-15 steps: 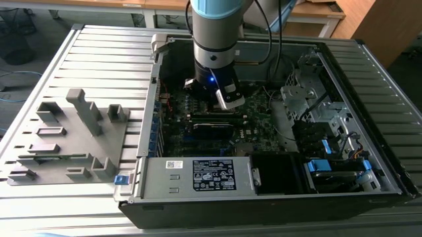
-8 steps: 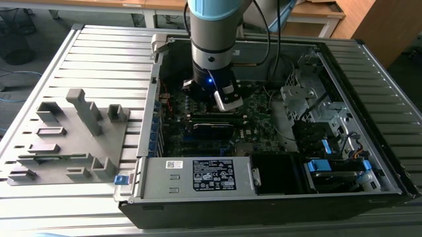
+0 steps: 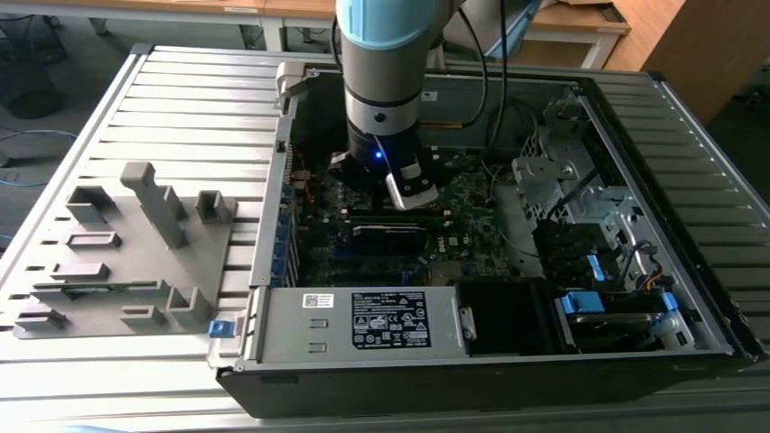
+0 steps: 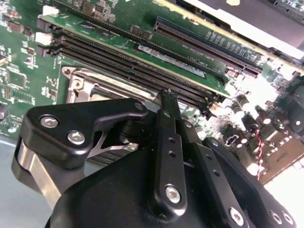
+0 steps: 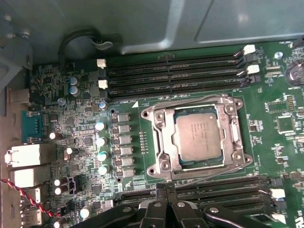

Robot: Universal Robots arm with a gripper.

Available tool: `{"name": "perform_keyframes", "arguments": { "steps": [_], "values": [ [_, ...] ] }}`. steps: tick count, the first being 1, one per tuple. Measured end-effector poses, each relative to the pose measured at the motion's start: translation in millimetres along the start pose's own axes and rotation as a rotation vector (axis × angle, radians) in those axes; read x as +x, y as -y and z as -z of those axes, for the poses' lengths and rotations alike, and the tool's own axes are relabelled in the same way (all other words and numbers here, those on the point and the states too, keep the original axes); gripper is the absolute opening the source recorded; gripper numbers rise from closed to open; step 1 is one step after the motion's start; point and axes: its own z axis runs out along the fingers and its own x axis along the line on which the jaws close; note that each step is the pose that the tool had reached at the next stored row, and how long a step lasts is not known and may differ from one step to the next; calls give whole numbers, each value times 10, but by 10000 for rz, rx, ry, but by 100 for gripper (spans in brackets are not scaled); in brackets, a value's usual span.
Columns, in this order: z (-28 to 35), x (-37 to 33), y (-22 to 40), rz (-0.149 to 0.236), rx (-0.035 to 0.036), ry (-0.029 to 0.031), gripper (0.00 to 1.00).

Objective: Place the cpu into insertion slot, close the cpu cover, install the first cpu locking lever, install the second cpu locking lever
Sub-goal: 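Install the second cpu locking lever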

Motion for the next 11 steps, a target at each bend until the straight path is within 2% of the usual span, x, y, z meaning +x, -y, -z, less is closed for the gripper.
{"name": "perform_keyframes", "arguments": {
  "steps": [1,3,8,11],
  "values": [
    [-8,6,2,0,-3,-1,11],
    [-19,14,6,-2,-55,-8,11],
    [-31,20,9,-16,-285,-36,11],
    [-39,23,12,-21,-383,-49,11]
  ]
}}
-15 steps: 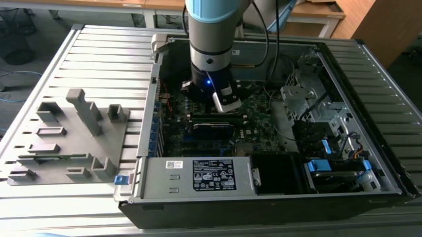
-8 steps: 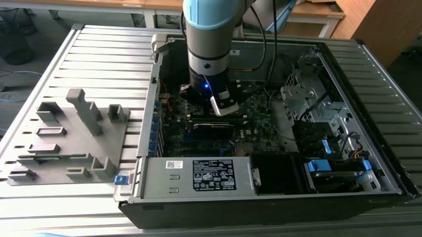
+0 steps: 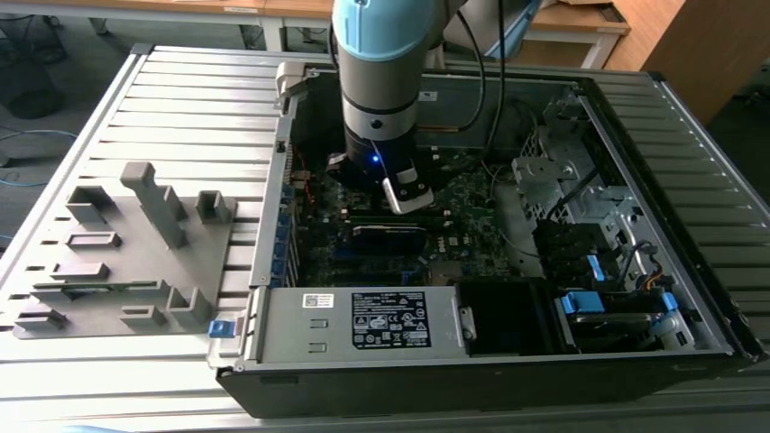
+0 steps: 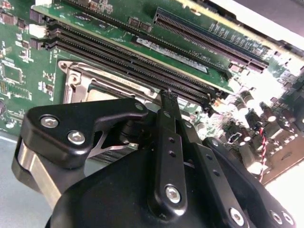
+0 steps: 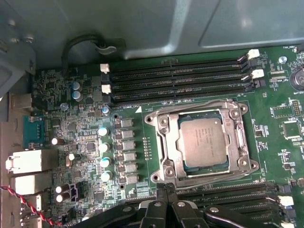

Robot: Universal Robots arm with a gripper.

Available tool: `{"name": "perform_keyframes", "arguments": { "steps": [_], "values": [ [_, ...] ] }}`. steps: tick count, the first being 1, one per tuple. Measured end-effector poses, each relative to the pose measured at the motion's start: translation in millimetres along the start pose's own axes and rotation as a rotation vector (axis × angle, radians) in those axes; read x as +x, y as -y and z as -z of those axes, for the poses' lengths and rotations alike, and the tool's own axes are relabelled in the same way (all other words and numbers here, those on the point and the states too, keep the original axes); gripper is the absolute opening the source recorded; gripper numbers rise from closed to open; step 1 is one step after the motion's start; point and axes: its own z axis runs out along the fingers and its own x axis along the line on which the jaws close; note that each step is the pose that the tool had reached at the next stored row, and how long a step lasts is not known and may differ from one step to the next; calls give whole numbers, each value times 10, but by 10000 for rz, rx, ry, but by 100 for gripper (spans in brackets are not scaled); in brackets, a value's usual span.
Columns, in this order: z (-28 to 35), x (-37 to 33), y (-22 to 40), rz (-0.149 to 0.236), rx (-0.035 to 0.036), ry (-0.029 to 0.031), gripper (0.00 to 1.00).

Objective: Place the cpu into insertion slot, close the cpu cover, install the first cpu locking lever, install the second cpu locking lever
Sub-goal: 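Install the second cpu locking lever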

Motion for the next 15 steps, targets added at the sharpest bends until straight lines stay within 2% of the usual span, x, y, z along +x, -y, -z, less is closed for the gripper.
{"name": "perform_keyframes", "arguments": {
  "steps": [4,7,10,12,15],
  "values": [
    [-36,11,13,-7,-115,-15,11],
    [-62,20,26,-15,-250,-33,11],
    [-74,27,31,-24,-423,-56,11],
    [-77,30,33,-30,-563,-74,11],
    [-81,33,35,-39,-717,-93,11]
  ]
}}
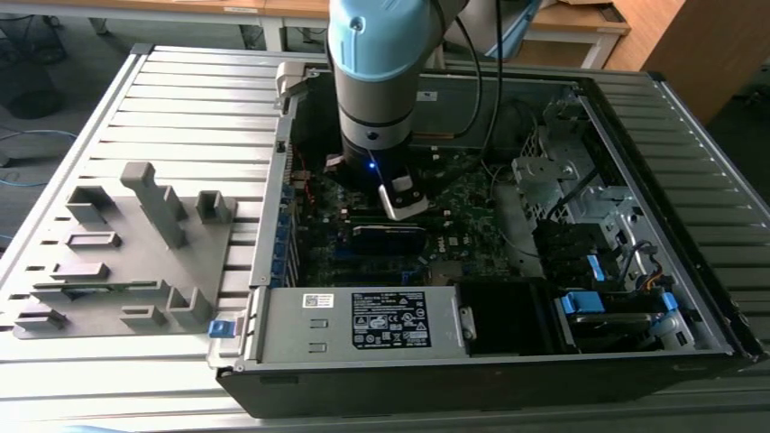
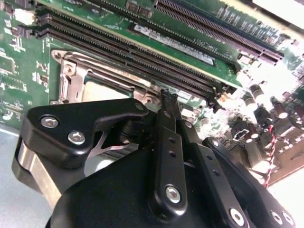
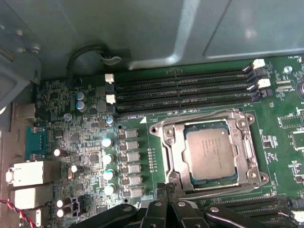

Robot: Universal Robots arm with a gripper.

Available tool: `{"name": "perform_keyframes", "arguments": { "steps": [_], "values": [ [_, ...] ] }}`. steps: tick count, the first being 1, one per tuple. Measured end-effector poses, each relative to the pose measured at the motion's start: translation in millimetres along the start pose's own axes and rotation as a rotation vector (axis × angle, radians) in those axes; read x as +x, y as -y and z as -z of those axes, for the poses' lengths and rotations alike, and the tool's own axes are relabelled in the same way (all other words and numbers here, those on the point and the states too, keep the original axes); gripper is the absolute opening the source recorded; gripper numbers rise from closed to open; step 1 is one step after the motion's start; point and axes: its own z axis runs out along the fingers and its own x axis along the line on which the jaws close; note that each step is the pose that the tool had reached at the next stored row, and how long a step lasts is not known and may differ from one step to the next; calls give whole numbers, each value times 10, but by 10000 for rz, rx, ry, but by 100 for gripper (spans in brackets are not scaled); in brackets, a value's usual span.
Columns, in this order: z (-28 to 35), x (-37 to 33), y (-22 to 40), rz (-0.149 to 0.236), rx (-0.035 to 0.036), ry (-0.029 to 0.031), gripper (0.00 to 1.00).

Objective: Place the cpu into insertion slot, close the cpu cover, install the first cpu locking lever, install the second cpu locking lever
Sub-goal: 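Install the second cpu locking lever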

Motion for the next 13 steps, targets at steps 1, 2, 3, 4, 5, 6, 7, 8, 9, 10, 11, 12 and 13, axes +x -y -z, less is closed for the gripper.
{"name": "perform_keyframes", "arguments": {
  "steps": [1,2,3,4,5,6,7,8,9,10,11,12,13],
  "values": [
    [-2,1,2,-2,-33,-4,11],
    [-4,2,4,-3,-58,-7,11],
    [-6,3,7,-4,-77,-10,11],
    [-8,4,11,-5,-88,-12,11],
    [-11,6,17,-5,-100,-12,11],
    [-14,9,23,-5,-105,-13,11],
    [-17,12,30,-5,-109,-14,11],
    [-20,17,36,-5,-113,-14,11],
    [-23,22,42,-6,-118,-15,11],
    [-27,28,48,-7,-123,-16,11],
    [-30,33,53,-7,-127,-17,11],
    [-32,37,57,-7,-132,-18,11],
    [-33,40,59,-6,-135,-18,11]
  ]
}}
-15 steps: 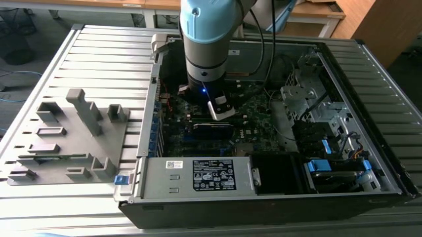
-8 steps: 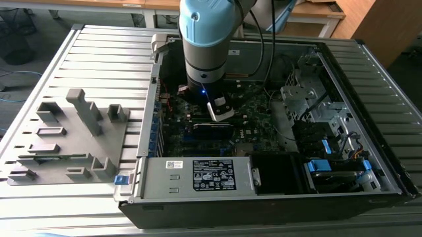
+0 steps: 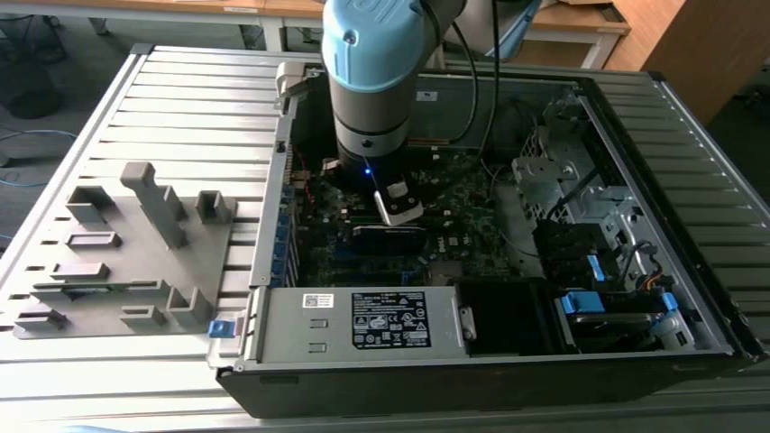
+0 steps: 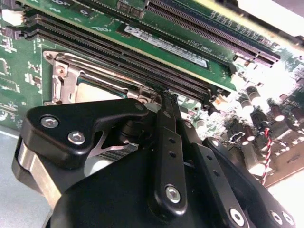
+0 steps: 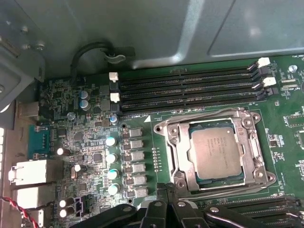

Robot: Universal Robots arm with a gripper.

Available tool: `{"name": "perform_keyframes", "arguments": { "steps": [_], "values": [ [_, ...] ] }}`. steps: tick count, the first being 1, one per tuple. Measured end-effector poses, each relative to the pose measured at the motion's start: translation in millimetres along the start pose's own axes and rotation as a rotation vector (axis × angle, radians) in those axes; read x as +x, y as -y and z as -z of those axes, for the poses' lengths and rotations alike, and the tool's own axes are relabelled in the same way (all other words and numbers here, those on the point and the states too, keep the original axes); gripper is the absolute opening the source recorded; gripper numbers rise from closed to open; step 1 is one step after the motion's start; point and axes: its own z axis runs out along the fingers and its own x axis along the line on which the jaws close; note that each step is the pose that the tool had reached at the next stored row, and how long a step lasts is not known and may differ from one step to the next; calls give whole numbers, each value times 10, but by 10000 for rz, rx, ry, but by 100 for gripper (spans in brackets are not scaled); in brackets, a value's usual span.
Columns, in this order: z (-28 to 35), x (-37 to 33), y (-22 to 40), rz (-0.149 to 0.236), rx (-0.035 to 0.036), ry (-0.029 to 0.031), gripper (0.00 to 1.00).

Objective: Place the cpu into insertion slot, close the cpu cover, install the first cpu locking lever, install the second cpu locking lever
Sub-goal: 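Install the second cpu locking lever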

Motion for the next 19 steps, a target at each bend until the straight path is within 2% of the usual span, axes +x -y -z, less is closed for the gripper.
{"name": "perform_keyframes", "arguments": {
  "steps": [7,11,13,19],
  "values": [
    [1,2,0,-1,-2,1,11],
    [9,2,-1,2,55,5,11],
    [22,1,-6,4,57,10,11],
    [147,-1,-38,4,72,10,11]
  ]
}}
